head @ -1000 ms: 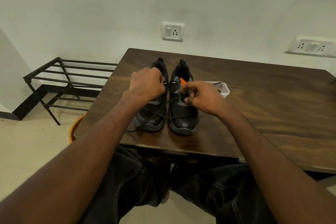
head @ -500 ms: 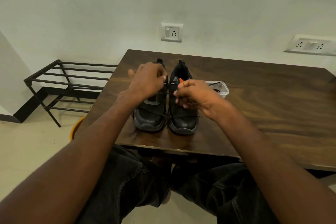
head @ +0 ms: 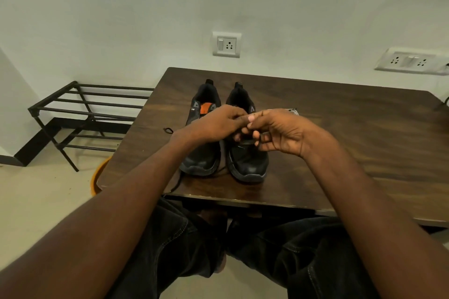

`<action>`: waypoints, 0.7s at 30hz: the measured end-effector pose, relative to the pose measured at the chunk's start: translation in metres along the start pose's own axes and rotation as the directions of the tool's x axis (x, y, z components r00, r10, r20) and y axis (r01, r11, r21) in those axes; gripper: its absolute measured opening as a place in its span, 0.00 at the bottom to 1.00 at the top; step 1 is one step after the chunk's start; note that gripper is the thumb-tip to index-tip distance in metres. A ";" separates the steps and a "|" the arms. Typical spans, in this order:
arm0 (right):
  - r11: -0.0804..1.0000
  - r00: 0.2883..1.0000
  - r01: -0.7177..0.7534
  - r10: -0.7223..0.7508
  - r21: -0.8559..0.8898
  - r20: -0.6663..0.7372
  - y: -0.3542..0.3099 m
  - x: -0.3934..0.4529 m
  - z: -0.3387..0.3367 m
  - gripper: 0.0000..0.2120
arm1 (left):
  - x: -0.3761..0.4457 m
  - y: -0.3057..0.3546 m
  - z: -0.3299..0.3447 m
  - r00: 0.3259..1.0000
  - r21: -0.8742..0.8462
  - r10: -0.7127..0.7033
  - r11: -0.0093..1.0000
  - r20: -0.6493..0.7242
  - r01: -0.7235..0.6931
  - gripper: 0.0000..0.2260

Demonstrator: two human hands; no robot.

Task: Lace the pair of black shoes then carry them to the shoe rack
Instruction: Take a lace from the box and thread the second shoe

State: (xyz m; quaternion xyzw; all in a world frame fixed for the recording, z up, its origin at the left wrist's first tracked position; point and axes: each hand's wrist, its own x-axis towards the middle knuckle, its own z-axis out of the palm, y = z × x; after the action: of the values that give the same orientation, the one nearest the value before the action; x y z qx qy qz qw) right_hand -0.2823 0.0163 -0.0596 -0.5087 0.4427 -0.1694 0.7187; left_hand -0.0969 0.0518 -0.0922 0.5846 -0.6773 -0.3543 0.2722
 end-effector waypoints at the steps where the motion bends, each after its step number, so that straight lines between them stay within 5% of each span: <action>1: 1.000 1.000 -0.018 0.018 -0.020 0.012 -0.001 0.000 -0.005 0.10 | 0.000 0.000 -0.001 1.000 0.012 -0.006 1.000 -0.010 0.006 0.14; 6: 0.860 0.998 -0.050 0.065 -0.508 0.012 -0.001 -0.006 -0.023 0.09 | 0.002 0.000 0.001 0.995 0.164 -0.065 0.984 -0.075 0.076 0.18; 11: 0.968 0.982 -0.085 0.121 -0.236 0.142 -0.003 -0.011 -0.037 0.11 | 0.005 0.006 0.007 0.994 0.274 -0.072 0.957 -0.086 0.093 0.16; 16: 0.997 0.959 0.062 -0.044 -0.053 0.280 -0.009 -0.024 -0.053 0.10 | 0.005 0.006 0.007 0.988 0.320 -0.119 0.936 -0.102 0.146 0.15; 21: 0.941 0.980 0.190 -0.165 -0.279 0.112 -0.004 -0.023 -0.056 0.16 | 0.001 0.002 0.003 0.983 0.246 -0.044 0.966 -0.176 0.087 0.11</action>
State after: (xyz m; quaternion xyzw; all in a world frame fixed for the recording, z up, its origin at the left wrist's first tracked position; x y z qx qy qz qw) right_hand -0.3399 -0.0017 -0.0507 -0.6529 0.3831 -0.1448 0.6372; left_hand -0.1005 0.0517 -0.0927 0.6643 -0.6717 -0.2233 0.2402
